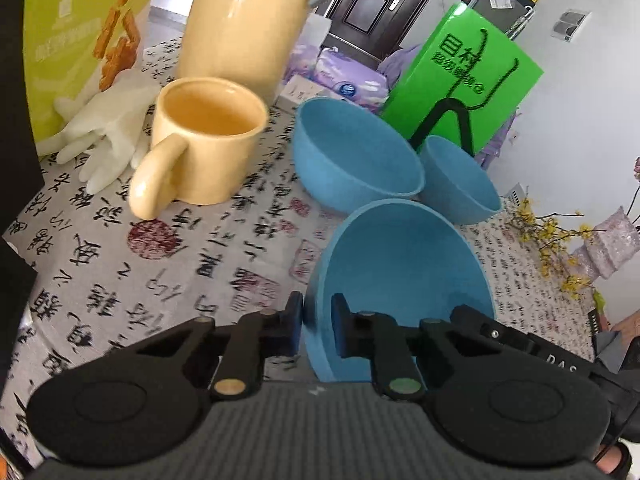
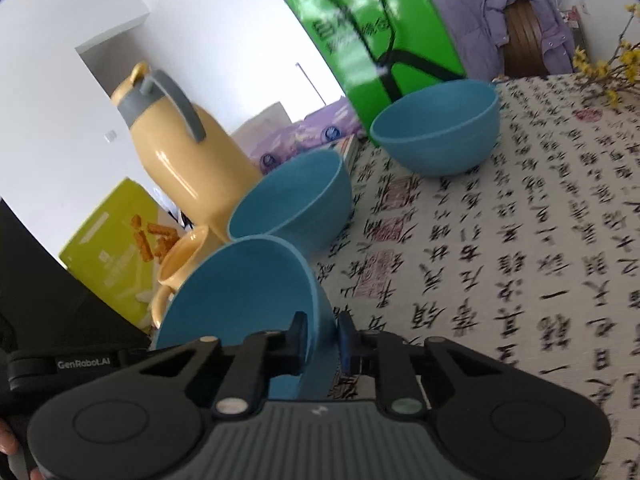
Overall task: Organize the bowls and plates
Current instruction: 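Grip the rim of the blue bowl with both tools, then carry the blue bowl with both tools across the table toward the pink case, then set the blue bowl down on the cloth and open both tools, then move both tools to the blue bowls by the green bag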
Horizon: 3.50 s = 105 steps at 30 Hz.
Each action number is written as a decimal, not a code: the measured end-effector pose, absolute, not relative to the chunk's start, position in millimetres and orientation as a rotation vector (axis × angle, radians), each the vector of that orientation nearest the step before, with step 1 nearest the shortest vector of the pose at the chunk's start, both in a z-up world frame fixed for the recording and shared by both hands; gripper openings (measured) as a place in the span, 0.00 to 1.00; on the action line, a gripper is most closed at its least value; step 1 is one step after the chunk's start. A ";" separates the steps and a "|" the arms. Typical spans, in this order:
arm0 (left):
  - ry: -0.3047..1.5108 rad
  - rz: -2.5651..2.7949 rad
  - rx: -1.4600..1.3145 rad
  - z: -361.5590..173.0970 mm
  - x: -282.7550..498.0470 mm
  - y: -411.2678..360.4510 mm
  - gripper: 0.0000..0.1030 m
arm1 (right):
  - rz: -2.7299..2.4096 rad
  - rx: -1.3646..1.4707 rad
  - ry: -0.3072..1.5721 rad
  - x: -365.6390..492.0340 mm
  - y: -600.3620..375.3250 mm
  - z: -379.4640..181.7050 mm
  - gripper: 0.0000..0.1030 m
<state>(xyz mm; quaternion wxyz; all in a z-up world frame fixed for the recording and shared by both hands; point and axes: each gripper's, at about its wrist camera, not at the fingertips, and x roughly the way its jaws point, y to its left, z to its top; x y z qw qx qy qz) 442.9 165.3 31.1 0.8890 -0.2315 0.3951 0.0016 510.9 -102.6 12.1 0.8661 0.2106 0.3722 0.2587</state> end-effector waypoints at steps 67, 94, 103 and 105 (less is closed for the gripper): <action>0.659 -0.265 -0.095 44.2 274.3 -140.2 0.76 | 0.146 0.266 0.574 276.4 -428.2 35.8 0.60; 0.418 0.052 -0.077 29.9 135.3 6.3 1.00 | 0.453 0.094 0.337 157.0 -251.2 25.9 0.90; 0.398 0.047 -0.108 44.3 180.4 45.3 1.00 | 0.466 0.124 0.389 208.0 -211.8 49.6 0.90; 0.392 0.044 -0.106 52.3 198.5 56.9 1.00 | 0.455 0.152 0.408 231.7 -199.7 59.8 0.90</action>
